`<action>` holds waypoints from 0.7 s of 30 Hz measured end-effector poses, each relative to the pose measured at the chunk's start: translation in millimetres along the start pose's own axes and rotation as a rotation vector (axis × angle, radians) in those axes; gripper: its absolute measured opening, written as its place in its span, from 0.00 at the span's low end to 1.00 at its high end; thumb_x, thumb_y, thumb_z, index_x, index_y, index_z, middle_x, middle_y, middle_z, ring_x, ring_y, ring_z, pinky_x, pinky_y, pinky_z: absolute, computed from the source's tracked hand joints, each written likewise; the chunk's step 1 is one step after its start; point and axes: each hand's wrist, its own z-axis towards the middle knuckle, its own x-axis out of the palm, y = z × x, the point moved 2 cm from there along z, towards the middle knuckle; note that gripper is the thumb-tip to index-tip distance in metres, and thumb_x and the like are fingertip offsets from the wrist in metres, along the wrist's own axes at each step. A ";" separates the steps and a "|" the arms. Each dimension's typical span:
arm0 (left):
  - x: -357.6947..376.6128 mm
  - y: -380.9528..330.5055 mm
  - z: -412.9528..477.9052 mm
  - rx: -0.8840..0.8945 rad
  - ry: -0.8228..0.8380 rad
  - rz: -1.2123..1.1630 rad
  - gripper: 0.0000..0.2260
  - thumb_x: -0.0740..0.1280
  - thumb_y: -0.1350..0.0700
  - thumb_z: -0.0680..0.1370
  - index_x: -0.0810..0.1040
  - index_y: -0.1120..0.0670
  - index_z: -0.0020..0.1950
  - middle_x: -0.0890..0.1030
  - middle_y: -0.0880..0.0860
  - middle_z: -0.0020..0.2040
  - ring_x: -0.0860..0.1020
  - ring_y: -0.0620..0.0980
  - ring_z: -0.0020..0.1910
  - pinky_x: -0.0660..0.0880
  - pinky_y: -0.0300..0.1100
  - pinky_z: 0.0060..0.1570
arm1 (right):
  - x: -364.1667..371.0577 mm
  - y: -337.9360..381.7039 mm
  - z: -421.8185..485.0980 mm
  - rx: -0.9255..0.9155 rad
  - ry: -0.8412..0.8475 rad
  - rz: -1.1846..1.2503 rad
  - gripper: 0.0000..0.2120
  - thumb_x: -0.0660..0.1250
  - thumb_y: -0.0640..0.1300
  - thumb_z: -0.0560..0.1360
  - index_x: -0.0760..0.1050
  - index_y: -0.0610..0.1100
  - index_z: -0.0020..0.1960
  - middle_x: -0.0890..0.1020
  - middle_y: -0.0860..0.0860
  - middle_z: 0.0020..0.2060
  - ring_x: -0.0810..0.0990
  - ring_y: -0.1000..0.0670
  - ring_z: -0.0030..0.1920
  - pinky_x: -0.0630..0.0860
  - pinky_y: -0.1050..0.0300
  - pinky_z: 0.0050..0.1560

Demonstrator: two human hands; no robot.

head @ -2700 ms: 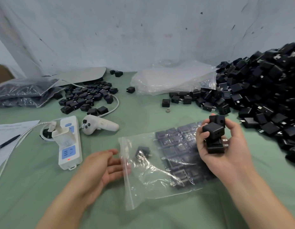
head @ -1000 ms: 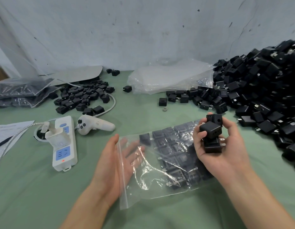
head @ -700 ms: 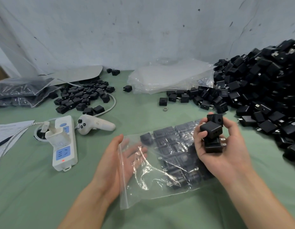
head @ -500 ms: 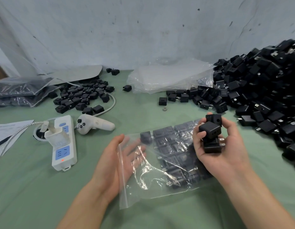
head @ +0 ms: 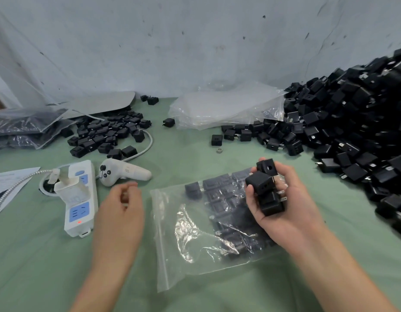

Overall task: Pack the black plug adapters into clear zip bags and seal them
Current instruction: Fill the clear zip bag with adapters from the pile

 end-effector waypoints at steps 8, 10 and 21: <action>53.5 -49.4 -62.6 0.513 0.389 0.031 0.17 0.60 0.33 0.75 0.70 0.34 0.62 0.76 0.41 0.42 0.77 0.42 0.38 0.74 0.39 0.38 | 16.6 -24.4 -6.2 -0.133 0.103 -0.403 0.06 0.69 0.49 0.77 0.85 0.54 0.46 0.83 0.48 0.41 0.82 0.48 0.40 0.81 0.51 0.43; 59.6 -50.4 -67.0 0.527 0.392 0.099 0.18 0.60 0.32 0.74 0.67 0.32 0.63 0.73 0.39 0.43 0.75 0.41 0.40 0.73 0.40 0.40 | 20.2 -30.0 -9.7 -0.164 0.140 -0.474 0.06 0.68 0.50 0.77 0.84 0.56 0.49 0.84 0.47 0.43 0.83 0.46 0.41 0.81 0.45 0.49; 52.3 -37.5 -55.1 0.411 0.433 0.063 0.10 0.65 0.36 0.75 0.72 0.34 0.54 0.72 0.43 0.34 0.72 0.42 0.33 0.66 0.38 0.35 | 20.1 -39.9 -11.4 -0.166 0.127 -0.534 0.07 0.68 0.52 0.79 0.84 0.53 0.50 0.87 0.49 0.46 0.86 0.48 0.44 0.82 0.54 0.40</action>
